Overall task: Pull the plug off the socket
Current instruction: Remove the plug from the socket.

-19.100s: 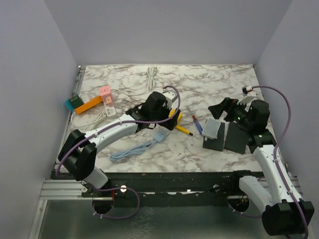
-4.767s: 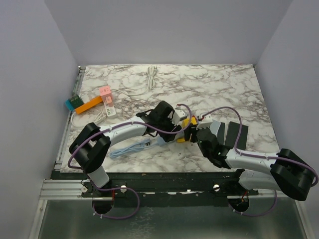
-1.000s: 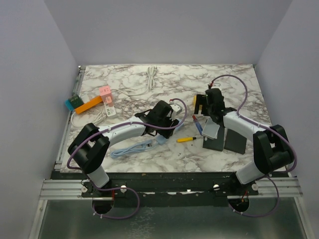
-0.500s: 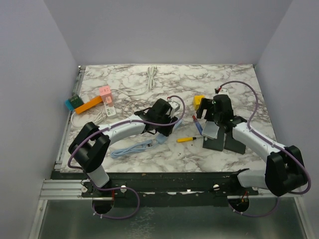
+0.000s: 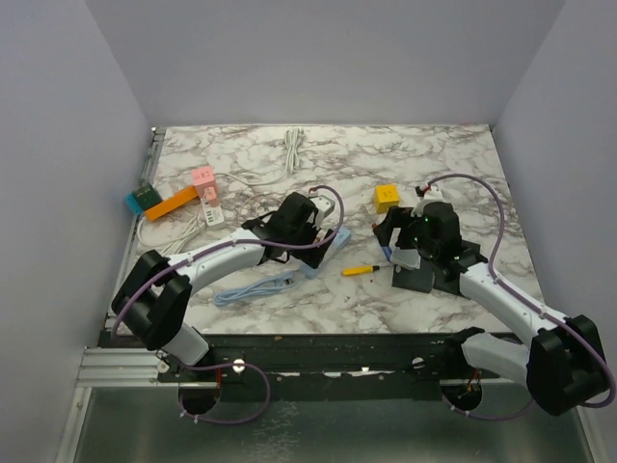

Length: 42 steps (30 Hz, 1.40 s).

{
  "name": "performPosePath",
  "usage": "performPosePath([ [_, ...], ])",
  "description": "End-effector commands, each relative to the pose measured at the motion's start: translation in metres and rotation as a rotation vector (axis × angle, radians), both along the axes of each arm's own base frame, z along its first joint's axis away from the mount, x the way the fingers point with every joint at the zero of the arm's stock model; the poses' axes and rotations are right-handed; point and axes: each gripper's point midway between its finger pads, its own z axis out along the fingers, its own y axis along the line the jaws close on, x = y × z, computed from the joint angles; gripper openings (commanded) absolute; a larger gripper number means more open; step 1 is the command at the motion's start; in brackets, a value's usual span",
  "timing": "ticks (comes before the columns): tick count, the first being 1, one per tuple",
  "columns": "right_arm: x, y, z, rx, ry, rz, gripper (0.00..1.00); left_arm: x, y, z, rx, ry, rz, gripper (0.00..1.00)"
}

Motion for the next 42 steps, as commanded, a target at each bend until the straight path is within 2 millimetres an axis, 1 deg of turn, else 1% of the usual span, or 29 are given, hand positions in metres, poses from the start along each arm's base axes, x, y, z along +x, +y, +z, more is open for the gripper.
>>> performPosePath([
  [1,0.000,0.015,0.019,0.026,-0.093,0.086,0.87,0.008,0.013,0.039,-0.018,-0.137,0.005,0.99],
  [4,-0.001,0.019,0.023,0.021,-0.104,0.106,0.86,0.010,0.023,0.064,-0.044,-0.231,0.037,0.99],
  [7,-0.003,0.027,0.027,0.013,-0.127,0.158,0.86,0.006,0.030,0.083,-0.095,-0.290,0.058,0.99],
  [11,-0.009,0.044,0.034,-0.009,-0.151,0.259,0.86,0.000,0.038,0.092,-0.157,-0.290,0.095,0.99],
  [14,-0.014,0.059,0.040,-0.041,-0.176,0.333,0.86,0.002,0.054,0.091,-0.192,-0.267,0.169,0.99],
  [16,-0.017,0.070,0.039,-0.068,-0.183,0.371,0.86,0.007,0.067,0.089,-0.208,-0.252,0.208,0.99],
  [19,-0.019,0.085,0.035,-0.114,-0.178,0.397,0.86,0.016,0.083,0.087,-0.219,-0.236,0.258,0.99],
  [22,-0.017,0.100,0.029,-0.151,-0.163,0.395,0.86,0.024,0.092,0.083,-0.212,-0.223,0.295,0.99],
  [26,-0.022,0.131,0.021,-0.166,-0.160,0.455,0.86,0.028,0.096,0.074,-0.200,-0.197,0.318,0.99],
  [29,-0.019,0.147,0.010,-0.180,-0.144,0.469,0.86,0.026,0.096,0.069,-0.193,-0.180,0.321,0.99],
  [32,-0.017,0.158,0.000,-0.210,-0.129,0.478,0.86,0.023,0.092,0.068,-0.209,-0.165,0.301,0.99],
  [36,-0.017,0.168,-0.013,-0.258,-0.114,0.488,0.86,0.022,0.090,0.065,-0.210,-0.152,0.298,0.99],
  [42,-0.013,0.169,-0.031,-0.346,-0.097,0.460,0.86,0.021,0.087,0.061,-0.217,-0.128,0.292,0.99],
])
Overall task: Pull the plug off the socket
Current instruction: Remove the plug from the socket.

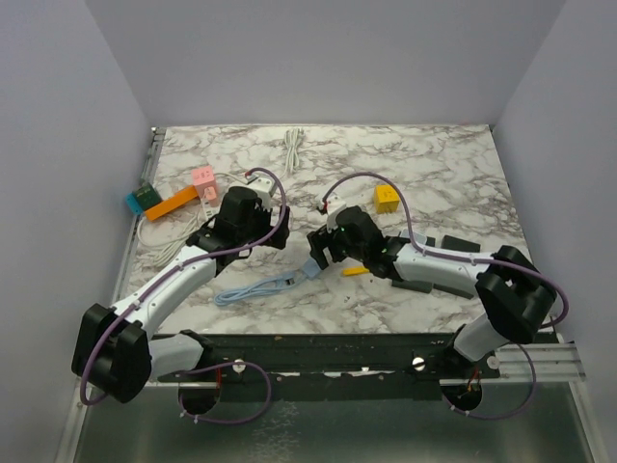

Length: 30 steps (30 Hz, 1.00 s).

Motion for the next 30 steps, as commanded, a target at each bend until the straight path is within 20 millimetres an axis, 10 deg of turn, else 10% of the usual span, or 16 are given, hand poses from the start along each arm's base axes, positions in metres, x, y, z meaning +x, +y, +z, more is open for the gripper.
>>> performPosePath([
  [1,0.012,-0.001,-0.002,-0.062,-0.049,-0.044,0.85,-0.003,-0.006,-0.005,-0.025,0.037,-0.019,0.99],
  [24,0.007,-0.007,-0.028,-0.090,-0.006,-0.074,0.75,-0.012,-0.032,-0.013,-0.118,0.110,-0.120,0.99],
  [30,0.007,-0.007,-0.025,-0.077,-0.013,-0.078,0.38,-0.015,-0.035,-0.014,-0.132,0.123,-0.138,0.99],
])
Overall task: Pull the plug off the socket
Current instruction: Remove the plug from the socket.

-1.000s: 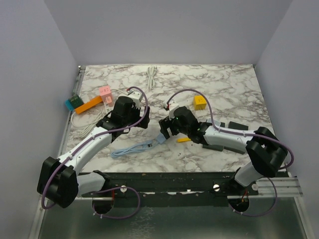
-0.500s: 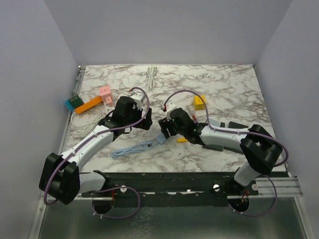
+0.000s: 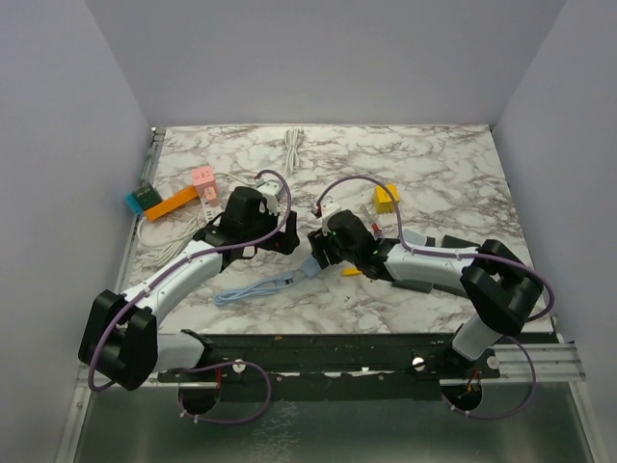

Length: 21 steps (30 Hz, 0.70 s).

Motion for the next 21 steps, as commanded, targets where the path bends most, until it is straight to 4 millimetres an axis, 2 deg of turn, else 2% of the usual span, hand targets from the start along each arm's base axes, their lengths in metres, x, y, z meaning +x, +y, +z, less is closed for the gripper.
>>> performPosePath([
  [1,0.000,-0.004,-0.001,0.008,-0.017,-0.032,0.29,-0.001,-0.010,0.004,-0.051,0.008,-0.036,0.99],
  [4,0.002,-0.009,0.013,0.067,-0.065,-0.066,0.07,-0.003,-0.017,0.007,-0.084,0.014,-0.063,0.99],
  [6,0.002,-0.012,0.023,0.113,-0.096,-0.090,0.01,-0.005,-0.022,0.011,-0.115,0.013,-0.083,0.99],
  [13,-0.002,-0.017,0.041,0.234,-0.144,-0.126,0.01,-0.019,-0.041,0.008,-0.194,0.069,-0.189,0.99],
  [21,-0.004,-0.021,0.062,0.326,-0.199,-0.137,0.01,-0.035,-0.057,-0.020,-0.247,0.238,-0.265,0.96],
])
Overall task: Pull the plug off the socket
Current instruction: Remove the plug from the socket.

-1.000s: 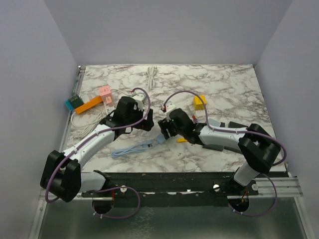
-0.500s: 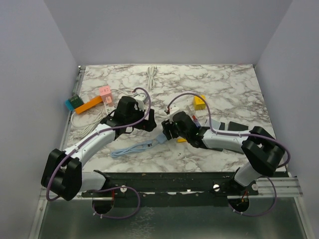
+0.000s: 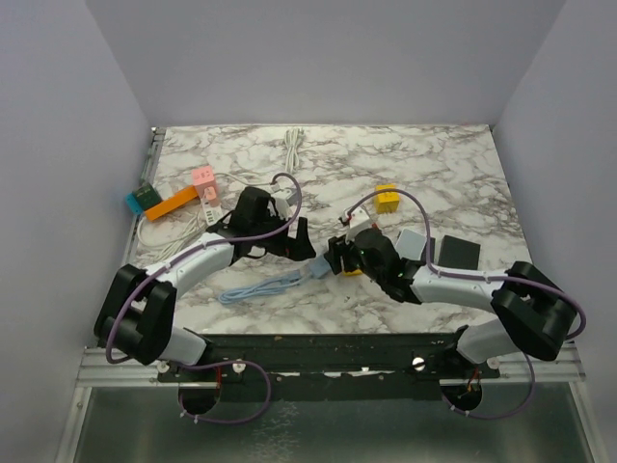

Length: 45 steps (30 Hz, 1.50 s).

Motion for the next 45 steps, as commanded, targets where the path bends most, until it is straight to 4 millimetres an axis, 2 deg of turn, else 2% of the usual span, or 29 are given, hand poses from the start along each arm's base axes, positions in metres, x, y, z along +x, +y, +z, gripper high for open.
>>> performPosePath([
  [1,0.015,0.007,0.049,0.149,-0.123,-0.053,0.01,-0.014,-0.014,-0.011,-0.067,0.110,-0.080,0.94],
  [12,0.016,0.001,0.063,0.172,-0.170,-0.074,0.01,-0.026,-0.028,-0.022,-0.146,0.239,-0.136,0.69],
  [20,0.010,-0.001,0.070,0.208,-0.183,-0.061,0.01,-0.031,-0.037,-0.023,-0.213,0.310,-0.158,0.53],
  [25,0.008,-0.001,0.070,0.210,-0.185,-0.046,0.01,-0.028,-0.041,-0.016,-0.267,0.310,-0.155,0.47],
  [37,0.006,0.002,0.073,0.224,-0.190,-0.024,0.01,-0.027,-0.039,-0.020,-0.270,0.328,-0.147,0.39],
  [39,0.006,0.004,0.073,0.224,-0.190,-0.018,0.01,-0.028,-0.039,-0.021,-0.270,0.332,-0.148,0.34],
  [45,0.005,0.003,0.068,0.235,-0.181,-0.028,0.01,-0.029,-0.040,-0.022,-0.271,0.337,-0.151,0.10],
])
